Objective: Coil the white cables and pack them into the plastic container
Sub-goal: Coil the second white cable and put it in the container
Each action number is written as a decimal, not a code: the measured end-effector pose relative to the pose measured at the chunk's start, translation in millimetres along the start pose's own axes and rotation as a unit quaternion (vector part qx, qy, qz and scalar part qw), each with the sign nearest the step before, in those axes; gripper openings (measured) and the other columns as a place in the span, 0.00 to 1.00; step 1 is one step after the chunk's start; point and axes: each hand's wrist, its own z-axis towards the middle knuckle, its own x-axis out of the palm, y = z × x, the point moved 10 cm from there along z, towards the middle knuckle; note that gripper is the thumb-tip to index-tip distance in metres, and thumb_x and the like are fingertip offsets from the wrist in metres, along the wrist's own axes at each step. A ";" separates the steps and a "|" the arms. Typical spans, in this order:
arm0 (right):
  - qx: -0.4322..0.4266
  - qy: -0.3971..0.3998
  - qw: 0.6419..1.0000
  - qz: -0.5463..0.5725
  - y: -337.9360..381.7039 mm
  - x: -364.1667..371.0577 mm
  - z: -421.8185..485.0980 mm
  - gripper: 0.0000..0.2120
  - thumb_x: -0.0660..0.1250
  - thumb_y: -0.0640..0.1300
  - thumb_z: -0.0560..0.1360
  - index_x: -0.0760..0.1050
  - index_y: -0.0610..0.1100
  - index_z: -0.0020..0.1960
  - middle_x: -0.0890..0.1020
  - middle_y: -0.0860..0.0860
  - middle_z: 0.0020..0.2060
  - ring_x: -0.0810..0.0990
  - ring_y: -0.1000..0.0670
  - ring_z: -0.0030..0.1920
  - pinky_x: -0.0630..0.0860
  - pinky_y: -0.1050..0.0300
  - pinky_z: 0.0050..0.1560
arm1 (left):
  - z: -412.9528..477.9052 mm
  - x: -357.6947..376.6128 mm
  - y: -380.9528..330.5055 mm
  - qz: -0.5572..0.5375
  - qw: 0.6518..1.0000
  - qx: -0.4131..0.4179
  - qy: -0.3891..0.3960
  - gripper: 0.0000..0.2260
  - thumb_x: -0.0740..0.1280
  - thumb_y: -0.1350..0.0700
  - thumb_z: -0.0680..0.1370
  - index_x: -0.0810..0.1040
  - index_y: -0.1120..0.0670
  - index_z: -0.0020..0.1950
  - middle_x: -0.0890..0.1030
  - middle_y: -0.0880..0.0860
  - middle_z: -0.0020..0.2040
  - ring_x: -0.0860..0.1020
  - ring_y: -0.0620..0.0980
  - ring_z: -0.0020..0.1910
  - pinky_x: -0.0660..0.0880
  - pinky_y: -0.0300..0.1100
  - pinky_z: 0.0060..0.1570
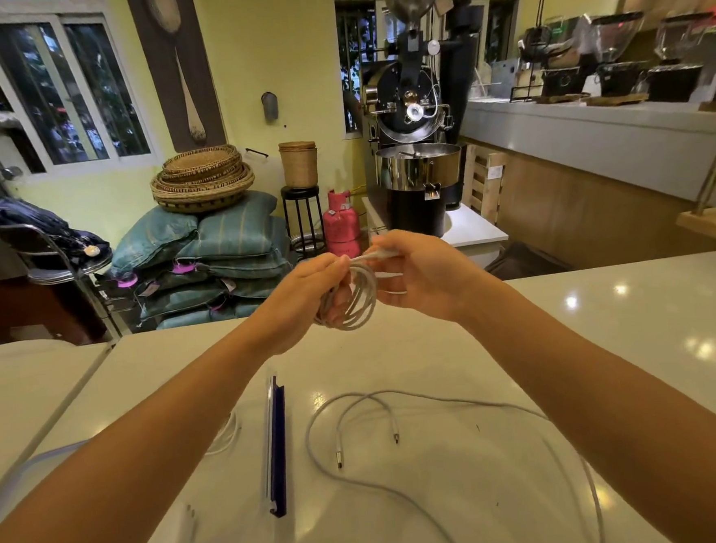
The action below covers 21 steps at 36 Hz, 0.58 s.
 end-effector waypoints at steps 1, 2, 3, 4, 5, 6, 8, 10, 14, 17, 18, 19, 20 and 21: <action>0.000 0.008 1.000 0.003 0.3 0.3 -1.0 0.10 0.59 0.44 0.76 0.73 0.44 0.37 0.78 0.49 0.36 0.76 0.51 0.41 0.71 0.58 0.44 | 0.3 1.2 0.8 -0.028 1.000 -0.004 0.004 0.15 0.51 0.55 0.81 0.67 0.55 0.35 0.71 0.46 0.23 0.66 0.43 0.22 0.65 0.34 0.25; 0.000 0.019 1.000 0.007 0.2 0.9 -2.1 0.10 0.59 0.43 0.76 0.73 0.44 0.38 0.78 0.49 0.36 0.76 0.51 0.40 0.71 0.59 0.43 | 0.6 2.0 1.5 -0.059 0.998 -0.008 0.007 0.16 0.51 0.55 0.80 0.68 0.55 0.35 0.71 0.46 0.23 0.66 0.43 0.22 0.66 0.34 0.25; 0.000 0.033 0.999 0.010 0.0 2.1 -3.2 0.09 0.59 0.42 0.76 0.73 0.43 0.38 0.77 0.49 0.36 0.75 0.51 0.40 0.71 0.59 0.42 | 0.9 2.4 2.0 -0.092 0.996 -0.011 0.008 0.17 0.51 0.55 0.81 0.70 0.55 0.35 0.71 0.46 0.23 0.66 0.44 0.22 0.66 0.34 0.24; -0.001 0.048 0.999 0.011 -0.2 3.6 -4.6 0.09 0.59 0.41 0.76 0.73 0.43 0.38 0.77 0.49 0.36 0.75 0.52 0.39 0.71 0.60 0.42 | 1.6 2.7 2.5 -0.123 0.992 -0.014 0.008 0.18 0.51 0.55 0.81 0.72 0.55 0.34 0.70 0.47 0.23 0.66 0.44 0.21 0.67 0.35 0.23; -0.002 0.063 0.998 0.007 -0.3 5.2 -6.2 0.10 0.59 0.40 0.75 0.74 0.43 0.37 0.77 0.49 0.36 0.75 0.52 0.39 0.71 0.60 0.43 | 2.2 3.7 2.8 -0.150 0.988 -0.017 0.011 0.20 0.51 0.55 0.81 0.74 0.54 0.32 0.70 0.48 0.23 0.66 0.44 0.21 0.67 0.35 0.23; -0.004 0.075 0.997 -0.002 -0.7 6.5 -7.5 0.10 0.60 0.40 0.75 0.75 0.43 0.36 0.78 0.49 0.35 0.75 0.52 0.39 0.71 0.59 0.44 | 2.9 5.0 3.2 -0.174 0.984 -0.019 0.014 0.22 0.50 0.55 0.81 0.75 0.53 0.31 0.70 0.48 0.23 0.66 0.44 0.21 0.67 0.35 0.23; -0.011 0.083 0.996 -0.027 -1.4 7.3 -9.4 0.11 0.62 0.39 0.75 0.78 0.44 0.36 0.79 0.50 0.34 0.76 0.51 0.40 0.72 0.57 0.47 | 4.8 7.9 3.8 -0.214 0.976 -0.024 0.017 0.23 0.51 0.54 0.81 0.76 0.53 0.29 0.69 0.49 0.23 0.66 0.44 0.21 0.66 0.35 0.23; -0.021 0.074 0.996 -0.044 -2.0 6.5 -10.4 0.09 0.63 0.37 0.74 0.79 0.44 0.38 0.80 0.50 0.35 0.77 0.51 0.41 0.72 0.57 0.49 | 6.6 11.4 5.0 -0.244 0.969 -0.030 0.020 0.23 0.51 0.53 0.80 0.76 0.54 0.29 0.69 0.49 0.23 0.66 0.45 0.21 0.66 0.35 0.23; -0.067 0.040 0.995 -0.059 1.1 2.5 -9.1 0.06 0.64 0.35 0.72 0.79 0.42 0.41 0.81 0.50 0.36 0.79 0.52 0.40 0.75 0.56 0.48 | 7.9 15.0 8.9 -0.257 0.966 -0.038 0.008 0.23 0.51 0.52 0.81 0.74 0.54 0.30 0.70 0.50 0.23 0.68 0.45 0.21 0.69 0.36 0.24; -0.114 -0.002 0.989 -0.095 5.8 -3.3 -8.8 0.07 0.66 0.34 0.71 0.79 0.43 0.38 0.82 0.55 0.29 0.81 0.57 0.33 0.78 0.62 0.42 | 6.5 13.9 13.0 -0.254 0.966 -0.053 -0.019 0.19 0.51 0.52 0.81 0.73 0.55 0.34 0.71 0.50 0.23 0.69 0.45 0.22 0.72 0.36 0.25; -0.126 -0.013 0.986 -0.105 6.9 -4.4 -8.9 0.08 0.66 0.33 0.71 0.79 0.43 0.38 0.82 0.54 0.29 0.81 0.58 0.32 0.78 0.65 0.39 | 6.0 13.3 14.1 -0.254 0.965 -0.056 -0.028 0.19 0.52 0.52 0.81 0.73 0.55 0.35 0.71 0.49 0.23 0.70 0.44 0.22 0.72 0.36 0.25; -0.138 -0.023 0.983 -0.116 7.2 -5.3 -8.8 0.08 0.66 0.33 0.72 0.79 0.43 0.38 0.82 0.53 0.30 0.81 0.58 0.32 0.78 0.67 0.37 | 5.6 12.7 15.0 -0.248 0.966 -0.060 -0.037 0.18 0.52 0.52 0.81 0.73 0.56 0.36 0.72 0.49 0.23 0.70 0.44 0.22 0.73 0.36 0.25; -0.151 -0.033 0.979 -0.131 7.7 -5.9 -8.7 0.08 0.66 0.34 0.72 0.79 0.43 0.38 0.81 0.52 0.32 0.80 0.57 0.33 0.78 0.67 0.37 | 5.2 11.9 15.8 -0.239 0.968 -0.065 -0.047 0.18 0.52 0.52 0.81 0.73 0.56 0.36 0.72 0.49 0.23 0.70 0.44 0.22 0.73 0.36 0.26; -0.163 -0.044 0.975 -0.145 8.0 -6.4 -8.5 0.08 0.66 0.34 0.72 0.78 0.44 0.38 0.80 0.51 0.33 0.80 0.56 0.34 0.77 0.66 0.38 | 4.8 11.0 16.8 -0.229 0.969 -0.070 -0.058 0.17 0.52 0.52 0.81 0.73 0.56 0.36 0.72 0.49 0.23 0.70 0.44 0.22 0.74 0.36 0.26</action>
